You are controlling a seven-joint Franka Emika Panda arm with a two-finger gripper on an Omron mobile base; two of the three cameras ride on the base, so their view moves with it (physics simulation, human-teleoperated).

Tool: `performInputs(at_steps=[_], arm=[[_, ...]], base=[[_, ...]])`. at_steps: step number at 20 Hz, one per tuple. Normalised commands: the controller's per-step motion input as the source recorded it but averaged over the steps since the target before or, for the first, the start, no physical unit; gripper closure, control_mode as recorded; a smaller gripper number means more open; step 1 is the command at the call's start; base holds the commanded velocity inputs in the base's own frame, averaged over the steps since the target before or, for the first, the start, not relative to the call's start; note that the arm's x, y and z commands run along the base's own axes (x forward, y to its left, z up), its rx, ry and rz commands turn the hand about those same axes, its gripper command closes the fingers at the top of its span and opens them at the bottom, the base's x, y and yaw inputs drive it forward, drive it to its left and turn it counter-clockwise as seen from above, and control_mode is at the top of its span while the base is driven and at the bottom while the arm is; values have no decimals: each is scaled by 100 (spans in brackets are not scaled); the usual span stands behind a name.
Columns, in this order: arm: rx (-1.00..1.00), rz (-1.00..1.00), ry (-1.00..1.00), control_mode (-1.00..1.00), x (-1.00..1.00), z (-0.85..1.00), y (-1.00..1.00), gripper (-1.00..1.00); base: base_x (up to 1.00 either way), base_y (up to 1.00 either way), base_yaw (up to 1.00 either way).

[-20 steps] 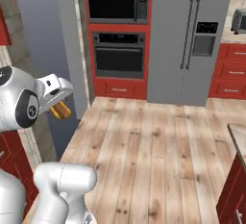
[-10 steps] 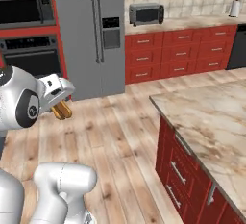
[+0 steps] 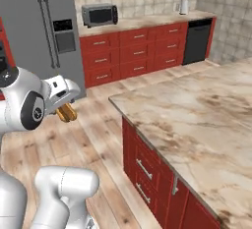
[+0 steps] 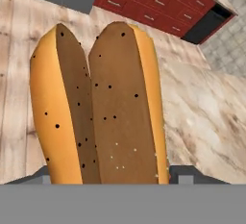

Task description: Move the hot dog bun to the plate on the dining table and place the condiment next to that plate. Then navigate to the fridge and take the sausage and place it on the plate as well.

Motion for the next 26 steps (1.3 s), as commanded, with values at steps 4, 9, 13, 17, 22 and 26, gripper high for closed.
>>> performInputs(at_steps=[4, 9, 13, 17, 22, 26], arm=[[0, 0, 0, 100, 0, 0, 0, 100], [0, 0, 0, 100, 0, 0, 0, 100], [0, 0, 0, 100, 0, 0, 0, 100], [0, 0, 0, 100, 0, 0, 0, 100], [0, 0, 0, 100, 0, 0, 0, 100], [0, 0, 0, 100, 0, 0, 0, 100]], base=[[20, -11, -55], [0, 2, -77], [0, 26, -67], [1, 45, -43], [-5, 37, -44], [-29, 18, -78]])
